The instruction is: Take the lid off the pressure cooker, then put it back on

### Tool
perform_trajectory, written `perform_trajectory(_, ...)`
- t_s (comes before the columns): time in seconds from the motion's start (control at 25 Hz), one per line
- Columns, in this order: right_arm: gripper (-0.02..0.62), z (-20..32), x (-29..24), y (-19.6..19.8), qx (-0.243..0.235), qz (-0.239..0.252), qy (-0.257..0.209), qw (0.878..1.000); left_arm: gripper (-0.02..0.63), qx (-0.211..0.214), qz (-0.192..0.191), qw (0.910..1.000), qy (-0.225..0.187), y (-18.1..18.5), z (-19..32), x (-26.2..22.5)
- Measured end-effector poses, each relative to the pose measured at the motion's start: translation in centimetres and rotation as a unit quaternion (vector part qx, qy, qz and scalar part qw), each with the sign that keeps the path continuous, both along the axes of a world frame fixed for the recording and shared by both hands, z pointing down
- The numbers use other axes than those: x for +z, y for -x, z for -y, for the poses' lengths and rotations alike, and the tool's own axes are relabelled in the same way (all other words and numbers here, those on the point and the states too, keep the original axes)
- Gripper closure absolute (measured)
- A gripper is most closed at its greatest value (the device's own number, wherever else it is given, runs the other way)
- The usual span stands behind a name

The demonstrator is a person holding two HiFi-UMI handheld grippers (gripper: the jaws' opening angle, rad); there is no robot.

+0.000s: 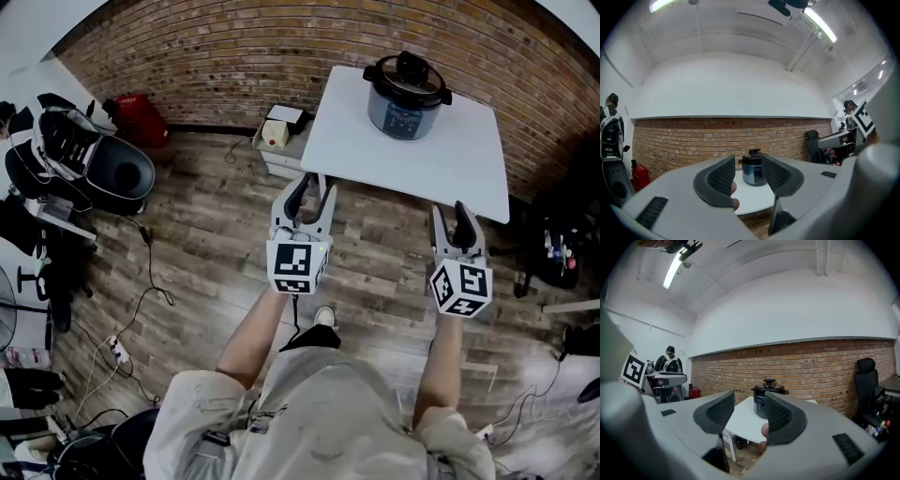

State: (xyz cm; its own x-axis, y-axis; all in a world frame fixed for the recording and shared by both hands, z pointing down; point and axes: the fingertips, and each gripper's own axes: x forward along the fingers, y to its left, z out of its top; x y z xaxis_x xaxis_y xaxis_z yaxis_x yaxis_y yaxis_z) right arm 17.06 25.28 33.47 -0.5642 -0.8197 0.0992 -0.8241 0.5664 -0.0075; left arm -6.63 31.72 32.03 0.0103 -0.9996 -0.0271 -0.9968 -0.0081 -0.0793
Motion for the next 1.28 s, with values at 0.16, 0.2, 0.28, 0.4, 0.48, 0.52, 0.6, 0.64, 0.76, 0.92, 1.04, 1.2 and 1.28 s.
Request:
perform_trajectory(0.16, 0.377, 3.5, -0.1, 2.7, 0.0, -0.009, 0.001, 1.0, 0.41, 0.004, -0.008, 1.0, -0.002, 2.8, 3.9, -0.1)
perform_trajectory(0.2, 0.377, 4.4, -0.1, 3.2, 0.001, -0.011, 0.001, 1.0, 0.41, 0.006, -0.01, 0.9999, -0.004, 3.3, 4.8, -0.2)
perform_trajectory(0.28, 0.377, 6.1, -0.2, 4.1, 0.005, -0.014, 0.0, 1.0, 0.41, 0.011, -0.012, 0.9999, -0.004, 4.2, 6.6, -0.2)
perform_trajectory(0.4, 0.377, 8.1, -0.4, 5.1, 0.01, -0.014, -0.003, 1.0, 0.41, 0.02, -0.015, 0.9997, -0.005, 5.0, 8.9, 0.0)
perform_trajectory(0.48, 0.377, 9.1, -0.5, 5.5, 0.012, -0.015, -0.005, 1.0, 0.41, 0.025, -0.016, 0.9996, -0.005, 5.3, 10.2, 0.0)
perform_trajectory(0.52, 0.377, 9.6, -0.5, 5.6, 0.013, -0.015, -0.005, 1.0, 0.41, 0.027, -0.016, 0.9995, -0.005, 5.4, 10.8, 0.0)
perform_trajectory(0.6, 0.377, 10.6, -0.5, 5.5, 0.016, -0.013, -0.005, 1.0, 0.41, 0.03, -0.017, 0.9994, -0.004, 5.3, 12.1, 0.0)
perform_trajectory(0.64, 0.377, 11.2, -0.5, 5.3, 0.018, -0.012, -0.005, 1.0, 0.41, 0.032, -0.017, 0.9993, -0.003, 5.1, 12.8, 0.1)
perform_trajectory(0.76, 0.377, 13.6, -0.3, 4.4, 0.023, -0.008, -0.009, 1.0, 0.41, 0.038, -0.014, 0.9992, -0.001, 4.3, 15.3, 0.5)
perform_trajectory(0.92, 0.377, 18.6, 0.1, 3.2, 0.025, 0.006, -0.011, 1.0, 0.41, 0.038, -0.008, 0.9992, -0.001, 3.4, 20.1, 1.0)
perform_trajectory(1.04, 0.377, 23.1, -0.2, 2.7, 0.019, 0.021, -0.011, 1.0, 0.41, 0.034, -0.004, 0.9994, -0.001, 2.8, 24.2, 0.7)
perform_trajectory(1.2, 0.377, 29.2, -1.2, 2.0, 0.005, 0.033, -0.012, 0.999, 0.41, 0.023, -0.006, 0.9997, 0.0, 2.1, 29.9, -0.5)
perform_trajectory(1.28, 0.377, 32.0, -1.5, 1.7, -0.002, 0.033, -0.014, 0.999, 0.41, 0.018, -0.004, 0.9998, 0.002, 1.8, 32.5, -0.8)
